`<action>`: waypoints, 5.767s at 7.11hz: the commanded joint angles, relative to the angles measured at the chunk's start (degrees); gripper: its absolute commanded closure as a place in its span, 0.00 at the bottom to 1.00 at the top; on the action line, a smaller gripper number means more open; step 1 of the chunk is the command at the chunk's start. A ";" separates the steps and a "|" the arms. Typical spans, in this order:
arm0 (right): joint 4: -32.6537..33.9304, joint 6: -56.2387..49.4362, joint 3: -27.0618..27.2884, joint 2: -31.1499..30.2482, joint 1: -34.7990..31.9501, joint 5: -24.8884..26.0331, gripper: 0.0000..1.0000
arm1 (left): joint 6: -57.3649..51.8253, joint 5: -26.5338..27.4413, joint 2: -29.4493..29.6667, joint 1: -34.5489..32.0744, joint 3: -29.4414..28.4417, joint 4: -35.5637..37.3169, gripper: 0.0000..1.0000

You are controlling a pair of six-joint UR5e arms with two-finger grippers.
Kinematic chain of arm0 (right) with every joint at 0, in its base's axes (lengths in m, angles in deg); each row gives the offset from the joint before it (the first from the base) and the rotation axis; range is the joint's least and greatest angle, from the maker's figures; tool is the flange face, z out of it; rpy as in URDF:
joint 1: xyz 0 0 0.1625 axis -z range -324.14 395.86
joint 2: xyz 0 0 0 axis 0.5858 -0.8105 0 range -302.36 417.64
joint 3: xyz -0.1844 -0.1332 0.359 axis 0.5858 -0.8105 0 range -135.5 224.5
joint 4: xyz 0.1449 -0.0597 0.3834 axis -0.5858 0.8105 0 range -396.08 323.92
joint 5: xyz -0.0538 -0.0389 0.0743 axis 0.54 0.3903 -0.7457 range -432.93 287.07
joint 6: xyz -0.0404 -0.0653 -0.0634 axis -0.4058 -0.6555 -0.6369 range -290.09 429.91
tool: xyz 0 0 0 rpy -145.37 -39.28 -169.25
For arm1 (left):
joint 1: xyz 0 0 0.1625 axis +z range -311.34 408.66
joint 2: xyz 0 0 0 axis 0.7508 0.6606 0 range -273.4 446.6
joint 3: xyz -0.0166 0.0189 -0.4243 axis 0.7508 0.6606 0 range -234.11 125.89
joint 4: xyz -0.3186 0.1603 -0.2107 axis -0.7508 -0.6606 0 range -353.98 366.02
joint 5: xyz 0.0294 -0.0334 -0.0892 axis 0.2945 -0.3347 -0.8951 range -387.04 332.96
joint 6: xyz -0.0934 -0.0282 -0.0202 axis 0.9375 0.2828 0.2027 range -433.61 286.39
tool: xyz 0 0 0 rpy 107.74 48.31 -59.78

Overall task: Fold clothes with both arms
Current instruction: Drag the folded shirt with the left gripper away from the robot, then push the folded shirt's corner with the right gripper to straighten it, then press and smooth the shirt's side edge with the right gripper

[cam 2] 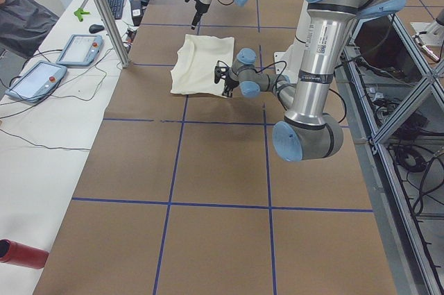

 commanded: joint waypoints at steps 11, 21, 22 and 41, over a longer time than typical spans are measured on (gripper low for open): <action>0.09 0.79 3.43 -0.32 0.09 0.00 0.00 | -25.55 0.03 32.18 -25.77 -51.23 -14.69 1.00; -5.54 13.63 -24.87 19.98 8.87 7.12 0.27 | -26.34 -15.10 17.85 -25.51 -27.32 -17.86 0.00; -5.36 12.32 -24.87 19.28 9.66 7.12 0.28 | -26.34 -15.10 17.51 -25.51 -27.32 -17.95 0.00; -0.70 7.07 9.57 -1.83 17.22 13.35 0.00 | -25.91 -14.49 17.41 -23.94 -24.97 -17.86 0.00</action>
